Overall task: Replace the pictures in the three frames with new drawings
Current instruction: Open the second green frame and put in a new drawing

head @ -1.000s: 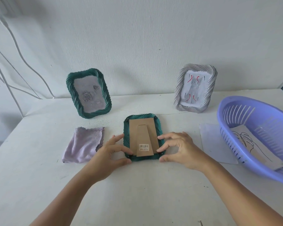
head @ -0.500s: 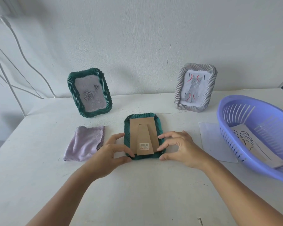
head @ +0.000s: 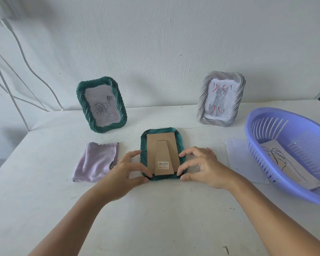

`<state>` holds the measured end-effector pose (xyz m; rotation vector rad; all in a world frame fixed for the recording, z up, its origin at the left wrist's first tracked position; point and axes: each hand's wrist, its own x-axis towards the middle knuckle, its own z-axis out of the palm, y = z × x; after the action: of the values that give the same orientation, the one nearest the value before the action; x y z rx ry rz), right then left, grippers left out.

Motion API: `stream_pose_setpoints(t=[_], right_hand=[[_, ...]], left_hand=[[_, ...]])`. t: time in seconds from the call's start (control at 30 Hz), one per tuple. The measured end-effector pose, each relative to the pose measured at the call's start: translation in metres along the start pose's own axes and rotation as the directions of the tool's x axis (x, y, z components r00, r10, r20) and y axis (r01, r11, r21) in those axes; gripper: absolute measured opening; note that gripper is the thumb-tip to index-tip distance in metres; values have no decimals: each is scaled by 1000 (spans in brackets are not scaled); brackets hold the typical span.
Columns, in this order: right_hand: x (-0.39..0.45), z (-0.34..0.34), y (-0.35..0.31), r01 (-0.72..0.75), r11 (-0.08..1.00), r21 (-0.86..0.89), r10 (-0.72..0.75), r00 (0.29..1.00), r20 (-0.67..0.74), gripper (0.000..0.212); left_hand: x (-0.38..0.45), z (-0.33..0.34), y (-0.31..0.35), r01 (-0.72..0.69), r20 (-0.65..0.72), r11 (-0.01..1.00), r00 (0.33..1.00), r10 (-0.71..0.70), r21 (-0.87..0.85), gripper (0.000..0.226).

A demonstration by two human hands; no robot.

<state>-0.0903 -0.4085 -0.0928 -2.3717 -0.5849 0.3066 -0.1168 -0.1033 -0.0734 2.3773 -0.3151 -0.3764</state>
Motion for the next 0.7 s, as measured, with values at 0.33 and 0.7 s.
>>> stream_pose_setpoints(t=[0.33,0.7], right_hand=[[20,-2,-3,-199,969,149,243,882,-404,45],[39,14,-13,-392,871,-297,284,894,-348,47]], left_hand=[[23,-3,8,67,-293,998,953,-69,-16,51],[61,-1,9,175,-285,963,952,-112,205,23]])
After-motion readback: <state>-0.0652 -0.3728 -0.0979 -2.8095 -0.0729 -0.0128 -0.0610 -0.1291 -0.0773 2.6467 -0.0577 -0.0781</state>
